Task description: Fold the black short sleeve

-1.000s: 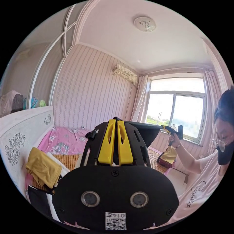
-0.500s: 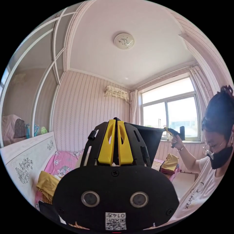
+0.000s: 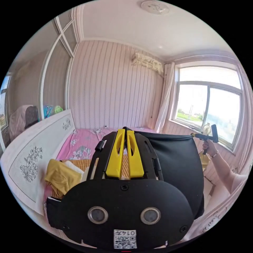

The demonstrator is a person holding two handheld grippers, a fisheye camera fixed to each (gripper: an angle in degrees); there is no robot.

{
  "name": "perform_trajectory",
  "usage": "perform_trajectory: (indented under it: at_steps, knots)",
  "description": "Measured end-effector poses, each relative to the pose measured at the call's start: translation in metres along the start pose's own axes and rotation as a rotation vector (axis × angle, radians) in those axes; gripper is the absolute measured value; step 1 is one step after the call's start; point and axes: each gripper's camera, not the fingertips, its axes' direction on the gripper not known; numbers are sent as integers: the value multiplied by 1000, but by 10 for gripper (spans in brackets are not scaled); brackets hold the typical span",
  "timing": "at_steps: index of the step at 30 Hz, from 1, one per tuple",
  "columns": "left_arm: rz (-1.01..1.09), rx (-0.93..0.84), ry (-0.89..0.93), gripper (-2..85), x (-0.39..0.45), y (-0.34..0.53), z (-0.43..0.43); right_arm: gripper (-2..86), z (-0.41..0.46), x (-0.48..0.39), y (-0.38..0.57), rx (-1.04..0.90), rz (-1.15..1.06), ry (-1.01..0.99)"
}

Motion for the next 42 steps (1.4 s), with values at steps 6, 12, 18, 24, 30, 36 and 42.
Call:
perform_trajectory:
  at_steps: [6,12,18,24,30,36,42]
  knots:
    - [47,-82,-77,-10,18,-14,87,3,-3,24,-50,254,23,93]
    - [138,242,-6,-10,43,-57,49,4,-53,9,-80,504,-210,6]
    - [204,22,20,-10,31,26,122,4,12,79,2,265,-90,30]
    - [172,-378,29,-10,20,156,239,3,114,158,107,-101,142,144]
    - [74,-734,38,-10,4,261,323,3,178,210,170,-417,306,182]
    - [75,-899,122,-10,-1,297,344,2,186,224,192,-554,340,143]
    - [178,-1035,215,-7,11,310,350,6,183,222,202,-639,344,103]
